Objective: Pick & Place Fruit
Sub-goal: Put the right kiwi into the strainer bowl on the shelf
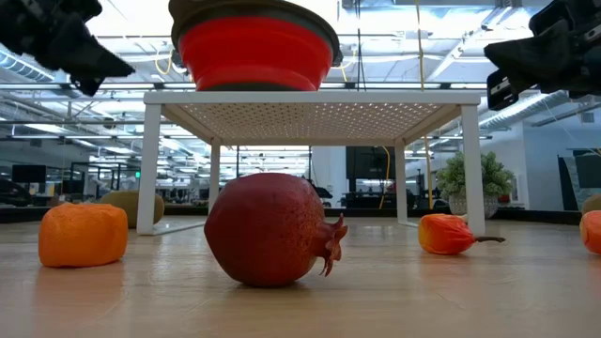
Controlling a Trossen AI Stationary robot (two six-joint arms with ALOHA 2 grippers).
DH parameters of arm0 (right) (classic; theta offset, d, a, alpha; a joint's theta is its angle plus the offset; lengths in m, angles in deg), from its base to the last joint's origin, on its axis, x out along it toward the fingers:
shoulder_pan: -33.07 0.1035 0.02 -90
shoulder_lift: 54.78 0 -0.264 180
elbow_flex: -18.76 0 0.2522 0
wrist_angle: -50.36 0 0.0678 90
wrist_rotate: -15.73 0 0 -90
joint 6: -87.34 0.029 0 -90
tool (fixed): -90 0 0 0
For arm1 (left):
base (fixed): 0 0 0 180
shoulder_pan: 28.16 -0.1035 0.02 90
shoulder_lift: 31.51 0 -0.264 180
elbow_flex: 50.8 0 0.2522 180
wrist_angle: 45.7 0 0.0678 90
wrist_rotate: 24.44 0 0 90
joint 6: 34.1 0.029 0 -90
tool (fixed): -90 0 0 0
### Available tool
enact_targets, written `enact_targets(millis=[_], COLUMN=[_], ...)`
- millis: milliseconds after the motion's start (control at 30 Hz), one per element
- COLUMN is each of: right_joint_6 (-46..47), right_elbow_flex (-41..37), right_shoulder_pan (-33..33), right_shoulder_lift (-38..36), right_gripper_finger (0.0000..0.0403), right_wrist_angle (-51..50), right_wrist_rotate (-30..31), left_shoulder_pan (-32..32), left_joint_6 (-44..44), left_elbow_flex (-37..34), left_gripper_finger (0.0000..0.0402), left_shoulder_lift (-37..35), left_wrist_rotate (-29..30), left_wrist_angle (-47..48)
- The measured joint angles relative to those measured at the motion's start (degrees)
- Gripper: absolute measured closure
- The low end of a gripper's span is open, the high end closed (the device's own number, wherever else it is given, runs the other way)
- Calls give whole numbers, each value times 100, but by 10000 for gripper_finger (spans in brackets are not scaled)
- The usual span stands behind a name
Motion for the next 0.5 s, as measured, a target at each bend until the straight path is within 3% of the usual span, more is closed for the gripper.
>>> enact_targets(millis=[267,500], right_joint_6=[-15,-81], right_elbow_flex=[208,685], right_shoulder_pan=[-2,-2], right_shoulder_lift=[2,36], right_gripper_finger=[403,403], right_wrist_angle=[-92,-590], right_wrist_rotate=[8,14], left_shoulder_pan=[2,2], left_joint_6=[-72,127], left_elbow_flex=[-869,-1042], left_gripper_finger=[399,400], left_shoulder_lift=[-964,-1676], left_wrist_rotate=[-4,-212], left_wrist_angle=[-385,-181])
